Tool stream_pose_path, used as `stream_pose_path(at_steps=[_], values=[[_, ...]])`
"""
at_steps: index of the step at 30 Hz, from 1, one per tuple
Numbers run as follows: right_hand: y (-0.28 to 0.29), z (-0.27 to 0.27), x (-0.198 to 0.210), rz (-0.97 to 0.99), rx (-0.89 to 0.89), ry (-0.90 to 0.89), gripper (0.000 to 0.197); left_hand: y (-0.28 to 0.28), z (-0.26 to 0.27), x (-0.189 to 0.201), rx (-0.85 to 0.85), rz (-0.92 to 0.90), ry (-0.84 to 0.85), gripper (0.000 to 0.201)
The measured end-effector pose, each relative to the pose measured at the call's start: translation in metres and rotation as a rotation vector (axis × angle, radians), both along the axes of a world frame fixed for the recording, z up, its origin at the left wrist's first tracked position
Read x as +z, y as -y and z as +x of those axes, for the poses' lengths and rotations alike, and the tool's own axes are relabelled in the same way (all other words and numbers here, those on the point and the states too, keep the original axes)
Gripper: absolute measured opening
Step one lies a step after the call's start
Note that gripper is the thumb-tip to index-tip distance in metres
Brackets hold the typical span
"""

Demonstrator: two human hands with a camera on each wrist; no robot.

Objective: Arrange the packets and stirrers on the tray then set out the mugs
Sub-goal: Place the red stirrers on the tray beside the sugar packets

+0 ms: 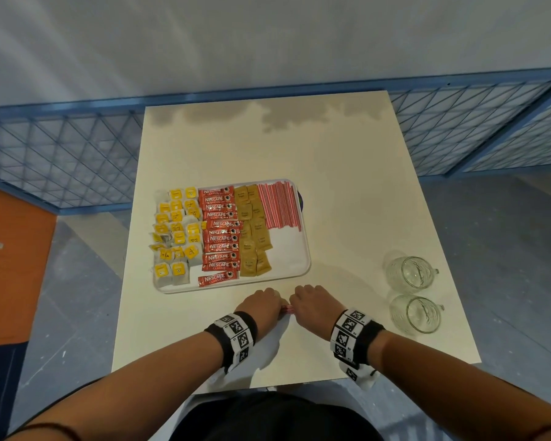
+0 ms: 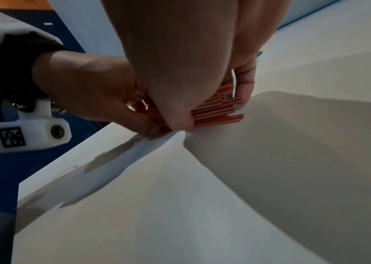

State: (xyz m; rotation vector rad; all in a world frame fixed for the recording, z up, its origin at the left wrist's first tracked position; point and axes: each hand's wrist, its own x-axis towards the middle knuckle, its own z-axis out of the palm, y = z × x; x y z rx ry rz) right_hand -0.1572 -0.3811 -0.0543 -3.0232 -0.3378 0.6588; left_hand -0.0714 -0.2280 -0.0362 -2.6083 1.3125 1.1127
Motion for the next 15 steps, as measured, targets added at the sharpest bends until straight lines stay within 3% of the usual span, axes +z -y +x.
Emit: stream_pose_path(at_steps=[7,15], values=[[-0.002,-0.005,0.003,0.006,-0.021,0.072,0.026,-0.001,-0.006,-0.001,-0.025,0.037,0.037,0.033],[-0.005,-0.006,0.014,-0.016,0.002,-0.053,0.018,-0.005,-0.008,0.006,-0.071,0.058,0.030,0.028]])
